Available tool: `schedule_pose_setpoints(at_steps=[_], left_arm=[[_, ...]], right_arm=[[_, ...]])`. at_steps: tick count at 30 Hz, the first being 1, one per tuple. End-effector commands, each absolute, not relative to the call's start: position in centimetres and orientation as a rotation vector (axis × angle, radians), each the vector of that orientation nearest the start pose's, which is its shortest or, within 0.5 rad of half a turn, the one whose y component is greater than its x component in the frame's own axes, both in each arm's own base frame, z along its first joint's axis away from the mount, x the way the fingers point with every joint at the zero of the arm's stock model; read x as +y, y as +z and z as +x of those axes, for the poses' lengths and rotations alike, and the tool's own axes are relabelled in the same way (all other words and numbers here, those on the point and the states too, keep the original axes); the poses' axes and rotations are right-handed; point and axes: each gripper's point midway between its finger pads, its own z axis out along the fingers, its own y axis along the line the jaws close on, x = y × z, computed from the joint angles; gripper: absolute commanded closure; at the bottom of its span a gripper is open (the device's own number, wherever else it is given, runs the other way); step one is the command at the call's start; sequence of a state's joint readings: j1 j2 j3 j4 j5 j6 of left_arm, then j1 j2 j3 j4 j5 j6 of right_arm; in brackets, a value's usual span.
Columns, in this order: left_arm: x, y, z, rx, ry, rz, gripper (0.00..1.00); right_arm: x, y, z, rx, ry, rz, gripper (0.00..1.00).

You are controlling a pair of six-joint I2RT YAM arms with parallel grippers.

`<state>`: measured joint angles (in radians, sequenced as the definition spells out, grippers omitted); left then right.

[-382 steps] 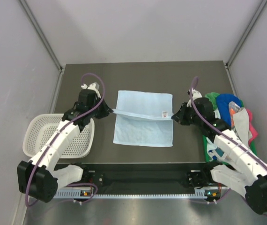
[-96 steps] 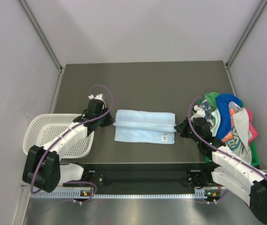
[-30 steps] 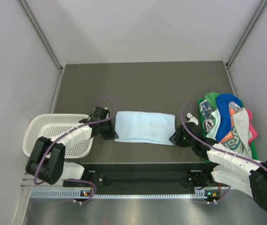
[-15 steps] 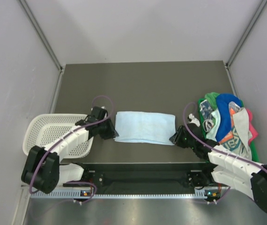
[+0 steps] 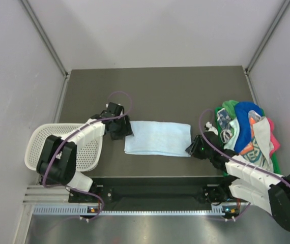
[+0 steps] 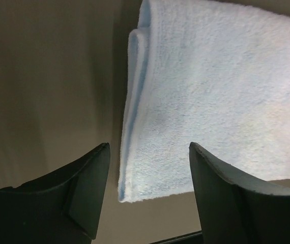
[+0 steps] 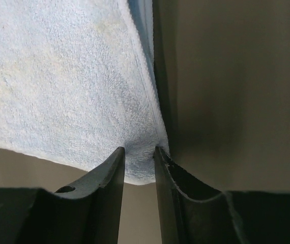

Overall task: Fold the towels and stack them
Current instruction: Fold the towel, then neatly place the folded towel into the bin

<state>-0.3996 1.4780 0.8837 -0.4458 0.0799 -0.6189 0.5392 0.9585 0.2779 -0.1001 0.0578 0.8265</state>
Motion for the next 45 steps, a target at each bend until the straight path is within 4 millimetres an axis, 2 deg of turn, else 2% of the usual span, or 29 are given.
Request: schedule_pose_setpoints(at_steps=[1, 7, 10, 17, 20, 23, 24, 25, 26, 27, 28, 30, 31, 32, 33, 34, 35, 36, 37, 38, 39, 40, 41, 42, 43, 44, 45], left_arm=[[-16.2, 5.9, 29.8, 2.660, -0.426, -0.210, 0.31], [-17.1, 3.7, 29.0, 2.733, -0.481, -0.192, 0.30], [-16.9, 2.3, 28.4, 2.769, -0.472, -0.207, 0.30], [-16.4, 0.2, 27.5, 2.818, -0.413, -0.242, 0.32], [-16.2, -0.2, 27.3, 2.828, -0.390, -0.257, 0.34], [-15.9, 0.1, 27.2, 2.819, -0.366, -0.255, 0.34], [-15.9, 0.8, 27.6, 2.795, -0.362, -0.251, 0.34], [-15.9, 1.4, 27.8, 2.783, -0.358, -0.245, 0.34], [-15.7, 2.0, 28.1, 2.768, -0.346, -0.234, 0.33], [-15.7, 3.7, 28.8, 2.736, -0.343, -0.226, 0.31], [-15.3, 4.5, 29.2, 2.714, -0.319, -0.223, 0.31], [-15.3, 7.0, 29.4, 2.675, -0.330, -0.198, 0.30], [-14.9, 8.7, 30.5, 2.621, -0.299, -0.208, 0.30], [-14.9, 9.9, 30.8, 2.594, -0.304, -0.203, 0.30], [-14.6, 11.5, 30.6, 2.569, -0.310, -0.202, 0.30], [-14.8, 13.6, 31.3, 2.518, -0.326, -0.205, 0.30], [-14.6, 15.6, 31.3, 2.468, -0.341, -0.207, 0.30], [-14.4, 17.0, 31.4, 2.437, -0.346, -0.216, 0.30], [-14.2, 19.0, 31.5, 2.392, -0.351, -0.227, 0.30], [-13.9, 20.3, 31.4, 2.362, -0.354, -0.235, 0.30], [-13.5, 22.5, 31.1, 2.297, -0.372, -0.248, 0.31], [-13.2, 23.9, 30.8, 2.258, -0.380, -0.254, 0.31], [-12.7, 26.7, 30.3, 2.174, -0.403, -0.259, 0.31], [-12.4, 28.1, 29.9, 2.140, -0.416, -0.265, 0.31], [-12.1, 29.5, 29.5, 2.106, -0.425, -0.272, 0.30], [-11.6, 31.0, 28.5, 2.075, -0.437, -0.277, 0.30], [-11.3, 32.8, 28.1, 2.033, -0.452, -0.283, 0.30]], right_arm=[[13.9, 2.5, 21.4, 2.407, 0.552, 0.364, 0.69], [12.3, 2.6, 21.9, 2.395, 0.532, 0.391, 0.69], [11.8, 2.6, 21.9, 2.399, 0.548, 0.400, 0.69], [11.7, 3.4, 22.1, 2.388, 0.577, 0.384, 0.70], [11.3, 4.3, 22.3, 2.372, 0.545, 0.370, 0.70], [11.2, 6.4, 23.0, 2.332, 0.522, 0.339, 0.69], [11.4, 7.1, 23.3, 2.320, 0.515, 0.329, 0.69], [11.8, 8.6, 23.9, 2.285, 0.494, 0.312, 0.68], [12.2, 9.3, 24.1, 2.272, 0.482, 0.300, 0.64], [12.7, 9.5, 24.1, 2.282, 0.458, 0.285, 0.62], [14.1, 11.1, 24.5, 2.249, 0.461, 0.256, 0.61], [16.0, 11.0, 24.9, 2.277, 0.458, 0.223, 0.59], [17.8, 12.1, 25.1, 2.260, 0.490, 0.196, 0.58], [18.9, 12.4, 25.3, 2.260, 0.497, 0.180, 0.56], [20.0, 11.4, 25.6, 2.291, 0.469, 0.160, 0.55], [22.1, 13.2, 26.0, 2.257, 0.489, 0.137, 0.53], [23.3, 13.5, 26.2, 2.254, 0.484, 0.125, 0.48], [25.1, 12.0, 26.0, 2.294, 0.459, 0.081, 0.45], [26.9, 13.3, 26.7, 2.274, 0.495, 0.084, 0.43], [28.0, 13.2, 26.9, 2.282, 0.495, 0.073, 0.42], [29.8, 11.5, 26.4, 2.319, 0.468, 0.031, 0.40], [31.4, 12.9, 27.2, 2.286, 0.480, 0.042, 0.39], [32.6, 11.2, 27.4, 2.315, 0.439, 0.022, 0.36], [34.2, 11.0, 26.9, 2.322, 0.440, -0.010, 0.35], [36.0, 12.5, 27.6, 2.296, 0.455, -0.004, 0.34], [37.0, 12.3, 27.8, 2.300, 0.442, -0.009, 0.31], [38.1, 9.9, 27.9, 2.338, 0.391, -0.032, 0.30]])
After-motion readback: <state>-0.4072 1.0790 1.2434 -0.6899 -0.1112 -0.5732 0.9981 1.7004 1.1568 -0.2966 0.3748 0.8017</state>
